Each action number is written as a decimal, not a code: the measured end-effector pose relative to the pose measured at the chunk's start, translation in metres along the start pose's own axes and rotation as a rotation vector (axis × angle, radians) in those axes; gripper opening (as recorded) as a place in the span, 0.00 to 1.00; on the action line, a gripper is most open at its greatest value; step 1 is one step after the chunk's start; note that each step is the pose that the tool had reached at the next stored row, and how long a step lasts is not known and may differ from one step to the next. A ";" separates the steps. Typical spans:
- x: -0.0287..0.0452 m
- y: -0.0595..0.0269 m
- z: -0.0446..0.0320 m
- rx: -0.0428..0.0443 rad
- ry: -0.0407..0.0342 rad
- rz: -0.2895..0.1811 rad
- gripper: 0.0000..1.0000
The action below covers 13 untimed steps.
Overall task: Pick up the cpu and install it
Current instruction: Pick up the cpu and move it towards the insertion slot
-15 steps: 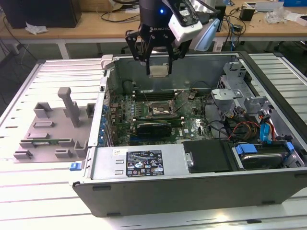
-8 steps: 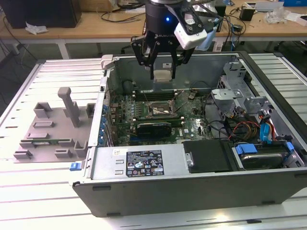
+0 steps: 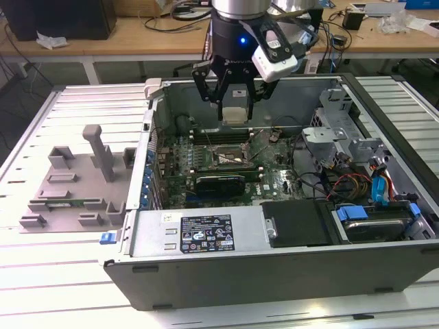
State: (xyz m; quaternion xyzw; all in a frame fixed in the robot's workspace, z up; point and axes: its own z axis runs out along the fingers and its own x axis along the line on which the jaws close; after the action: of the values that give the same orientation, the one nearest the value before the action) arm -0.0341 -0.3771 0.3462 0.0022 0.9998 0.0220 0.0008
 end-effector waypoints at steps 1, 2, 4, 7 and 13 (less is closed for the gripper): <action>0.0000 0.0010 0.0020 -0.0001 -0.0001 0.000 0.55; 0.0000 0.0019 0.0039 0.0000 0.0000 0.000 0.55; 0.0000 0.0046 0.0093 -0.0001 -0.0001 0.000 0.55; 0.0001 0.0070 0.0161 0.0000 0.0002 0.000 0.55; -0.0001 0.0099 0.0312 0.0001 0.0005 0.000 0.55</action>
State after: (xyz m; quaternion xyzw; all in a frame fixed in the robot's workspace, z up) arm -0.0339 -0.3659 0.3155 0.0022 0.9998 0.0220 0.0006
